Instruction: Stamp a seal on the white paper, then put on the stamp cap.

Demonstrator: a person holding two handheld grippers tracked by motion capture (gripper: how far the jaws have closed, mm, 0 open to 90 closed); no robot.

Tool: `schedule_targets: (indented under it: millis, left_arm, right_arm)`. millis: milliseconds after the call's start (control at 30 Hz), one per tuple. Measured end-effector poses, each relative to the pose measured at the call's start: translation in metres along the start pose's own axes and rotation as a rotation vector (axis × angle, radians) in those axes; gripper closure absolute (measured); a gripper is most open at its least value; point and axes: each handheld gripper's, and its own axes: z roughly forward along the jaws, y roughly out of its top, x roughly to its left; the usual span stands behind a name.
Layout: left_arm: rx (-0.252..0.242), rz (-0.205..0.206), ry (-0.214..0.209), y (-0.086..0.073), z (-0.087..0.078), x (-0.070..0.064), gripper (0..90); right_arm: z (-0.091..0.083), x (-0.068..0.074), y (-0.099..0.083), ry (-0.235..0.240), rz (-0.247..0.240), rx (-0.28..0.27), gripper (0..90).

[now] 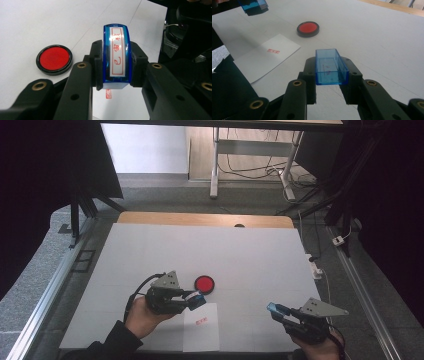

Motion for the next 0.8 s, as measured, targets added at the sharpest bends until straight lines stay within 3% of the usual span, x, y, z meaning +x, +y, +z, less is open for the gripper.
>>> schedule_targets:
  millis: [200, 433, 700, 800]
  left_arm:
    - [-0.014, 0.003, -0.003, 0.001, -0.005, 0.002, 69.2]
    - [-0.027, 0.012, -0.006, 0.003, -0.010, 0.003, 69.2]
    - [-0.031, 0.035, -0.015, 0.006, -0.013, 0.004, 69.3]
    - [-0.032, 0.044, -0.016, 0.006, -0.013, 0.004, 69.3]
  right_arm:
    - [0.003, 0.001, 0.003, 0.032, 0.003, -0.006, 68.7]
    - [0.009, 0.005, 0.007, 0.112, 0.025, -0.003, 68.7]
    - [0.021, 0.016, 0.018, 0.198, 0.001, -0.014, 68.8]
    - [0.025, 0.021, 0.021, 0.229, -0.035, -0.011, 68.8]
